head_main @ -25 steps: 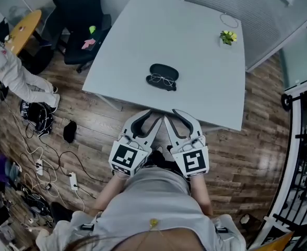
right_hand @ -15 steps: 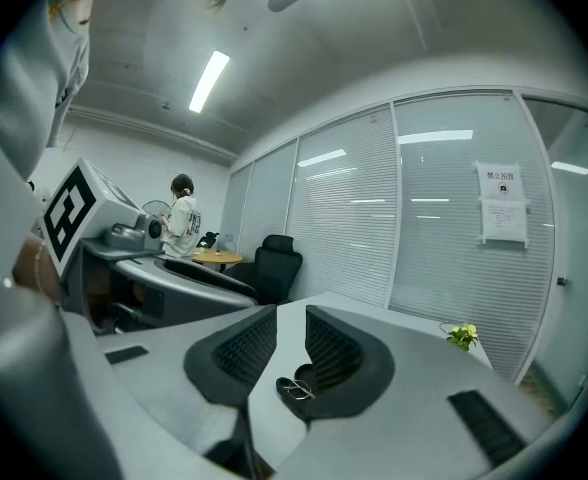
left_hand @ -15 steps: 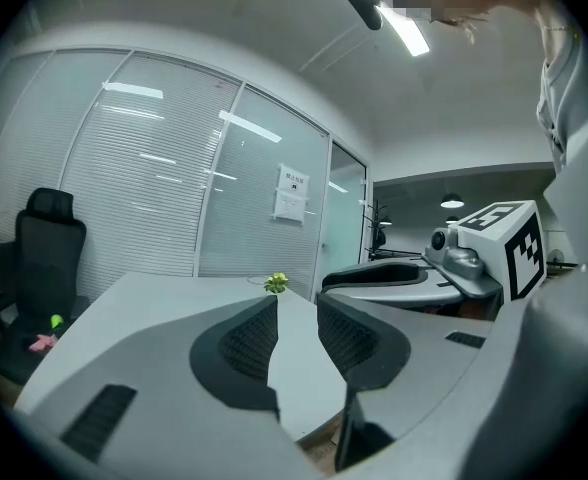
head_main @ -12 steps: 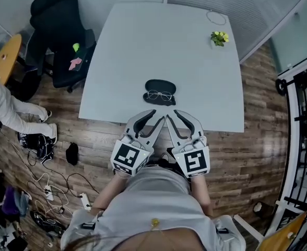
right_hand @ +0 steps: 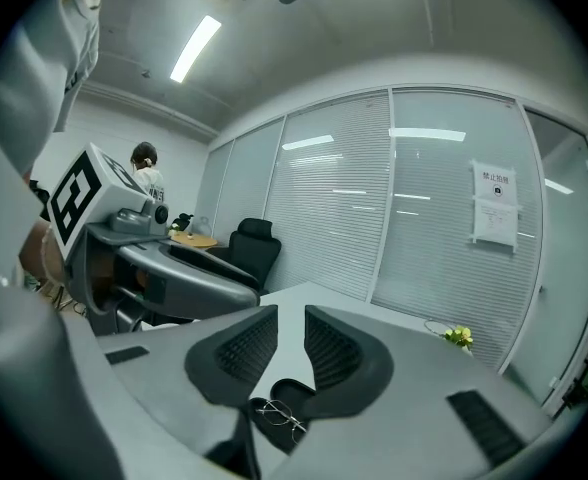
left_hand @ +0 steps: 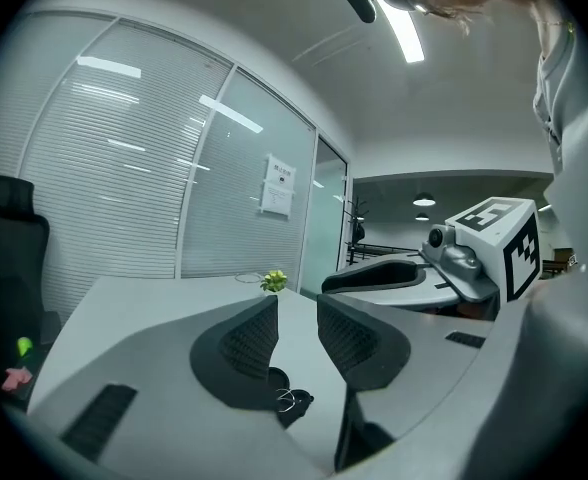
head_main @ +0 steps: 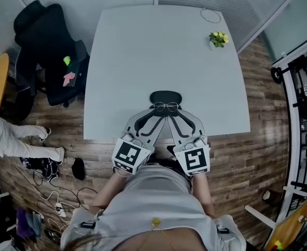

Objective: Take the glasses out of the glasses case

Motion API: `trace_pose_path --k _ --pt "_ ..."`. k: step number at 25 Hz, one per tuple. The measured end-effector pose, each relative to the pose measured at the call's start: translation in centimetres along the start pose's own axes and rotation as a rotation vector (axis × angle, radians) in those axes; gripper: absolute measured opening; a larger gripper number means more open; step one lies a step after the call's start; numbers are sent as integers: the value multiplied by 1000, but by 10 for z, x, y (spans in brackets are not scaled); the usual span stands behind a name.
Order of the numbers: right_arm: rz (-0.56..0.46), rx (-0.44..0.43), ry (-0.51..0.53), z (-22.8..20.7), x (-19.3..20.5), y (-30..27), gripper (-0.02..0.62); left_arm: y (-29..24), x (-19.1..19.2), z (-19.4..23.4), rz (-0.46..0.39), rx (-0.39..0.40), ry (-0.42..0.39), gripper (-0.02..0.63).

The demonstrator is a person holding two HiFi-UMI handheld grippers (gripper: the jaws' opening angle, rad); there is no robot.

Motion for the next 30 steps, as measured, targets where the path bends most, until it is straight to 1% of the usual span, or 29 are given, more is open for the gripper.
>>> trace_pose_path --k 6,9,12,20,30 --pt "65 27 37 11 9 -20 88 1 4 26 21 65 1 138" --pt "103 24 60 14 13 -25 87 2 6 33 31 76 7 138" --pt "126 23 61 14 17 -28 87 0 7 37 34 82 15 138" --pt "196 -35 104 5 29 -40 87 -9 16 43 63 59 41 138" --pt "285 -106 129 -5 61 -51 71 -12 34 44 123 17 59 138"
Point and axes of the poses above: the fingertips, and each gripper's own axes: y backward along the fingers, z to its left, x out of its underside, the point moved 9 cm from there along y, backward along the fingers, and after that the axes turned 14 degrees about -z, right-handed, at the moved point
